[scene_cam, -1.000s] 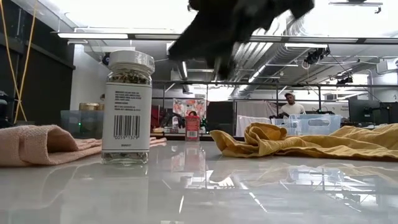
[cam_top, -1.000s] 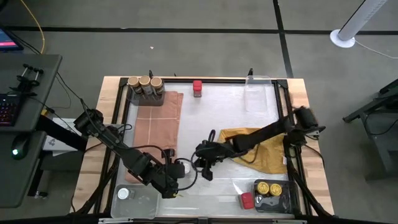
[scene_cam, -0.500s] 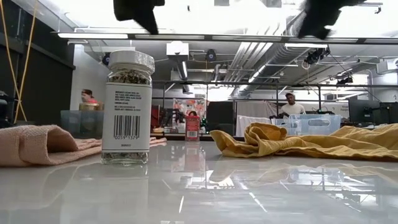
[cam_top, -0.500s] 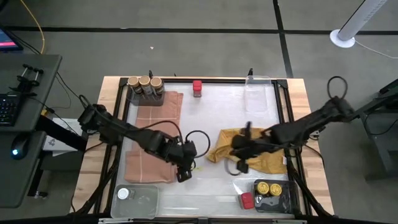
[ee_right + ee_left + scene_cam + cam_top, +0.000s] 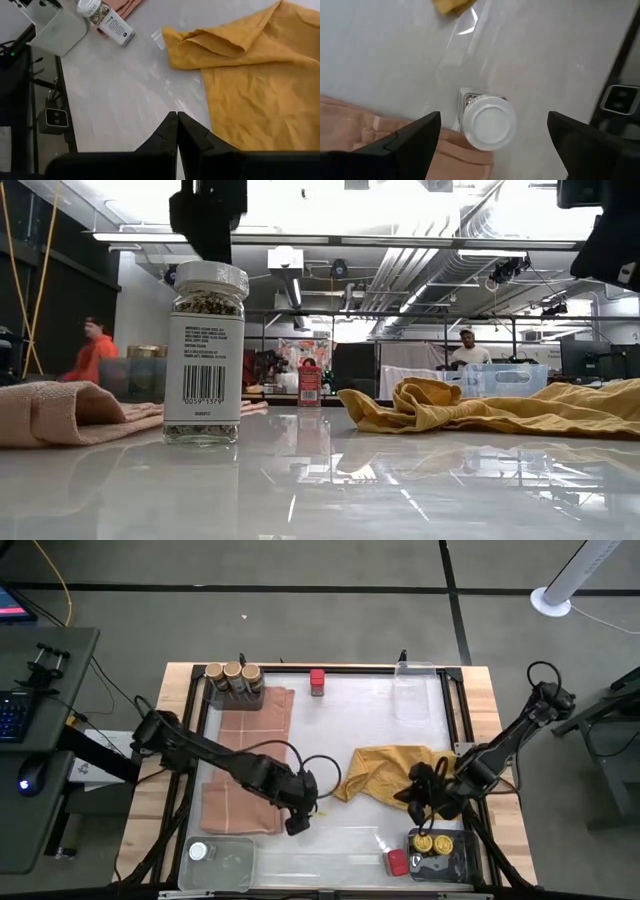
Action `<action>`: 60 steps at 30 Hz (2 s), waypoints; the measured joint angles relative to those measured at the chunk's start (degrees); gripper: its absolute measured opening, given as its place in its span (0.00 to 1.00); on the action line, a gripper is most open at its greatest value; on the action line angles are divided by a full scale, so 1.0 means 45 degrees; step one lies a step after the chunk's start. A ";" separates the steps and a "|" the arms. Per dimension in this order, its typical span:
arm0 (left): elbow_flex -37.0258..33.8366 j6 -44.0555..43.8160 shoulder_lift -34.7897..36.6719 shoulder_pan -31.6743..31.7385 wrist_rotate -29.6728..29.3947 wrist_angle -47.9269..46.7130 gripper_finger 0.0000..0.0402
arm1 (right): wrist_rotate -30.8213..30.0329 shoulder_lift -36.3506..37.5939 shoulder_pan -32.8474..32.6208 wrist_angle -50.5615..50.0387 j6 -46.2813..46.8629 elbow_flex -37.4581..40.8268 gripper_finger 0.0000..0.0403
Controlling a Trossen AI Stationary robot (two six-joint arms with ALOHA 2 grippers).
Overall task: Sort spices by type
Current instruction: Put the white seasoning bottle into the gray bin
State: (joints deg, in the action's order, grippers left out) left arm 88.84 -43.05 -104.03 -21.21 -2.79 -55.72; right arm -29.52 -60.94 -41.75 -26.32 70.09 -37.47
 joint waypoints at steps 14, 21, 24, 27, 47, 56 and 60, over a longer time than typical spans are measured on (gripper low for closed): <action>0.0003 0.0486 -0.1780 0.0160 0.1138 -0.0132 0.88 | -0.0052 -0.0045 0.0111 0.0348 0.0100 0.0000 0.00; 0.0003 0.0935 -0.2042 -0.0074 0.0536 -0.0239 0.84 | -0.0134 -0.0055 0.0111 0.0469 0.0111 -0.0010 0.00; 0.0000 0.1070 -0.2169 -0.0078 0.0008 -0.0246 0.77 | -0.0343 -0.0055 0.0111 0.0525 0.0122 -0.0010 0.00; 0.0000 0.1150 -0.2205 -0.0073 -0.0080 -0.0223 0.65 | -0.0431 -0.0055 0.0111 0.0591 0.0119 -0.0010 0.00; 0.0510 0.0539 0.2836 -0.4147 -0.1642 -0.3292 0.41 | -0.0762 -0.0055 0.0116 0.0523 -0.0250 -0.0015 0.00; 0.0505 -0.2283 0.1484 -0.7645 -0.1801 -0.4510 0.41 | -0.1111 -0.0055 0.0164 0.0494 -0.0245 -0.0015 0.00; 0.0500 -0.1909 0.0440 -0.7659 -0.0937 -0.4128 0.41 | -0.1055 -0.0055 0.0486 0.0489 -0.0266 -0.0015 0.00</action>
State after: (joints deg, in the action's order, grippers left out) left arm 91.09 -51.64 -102.05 -55.68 -7.01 -74.30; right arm -34.27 -61.19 -39.57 -24.12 68.90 -37.54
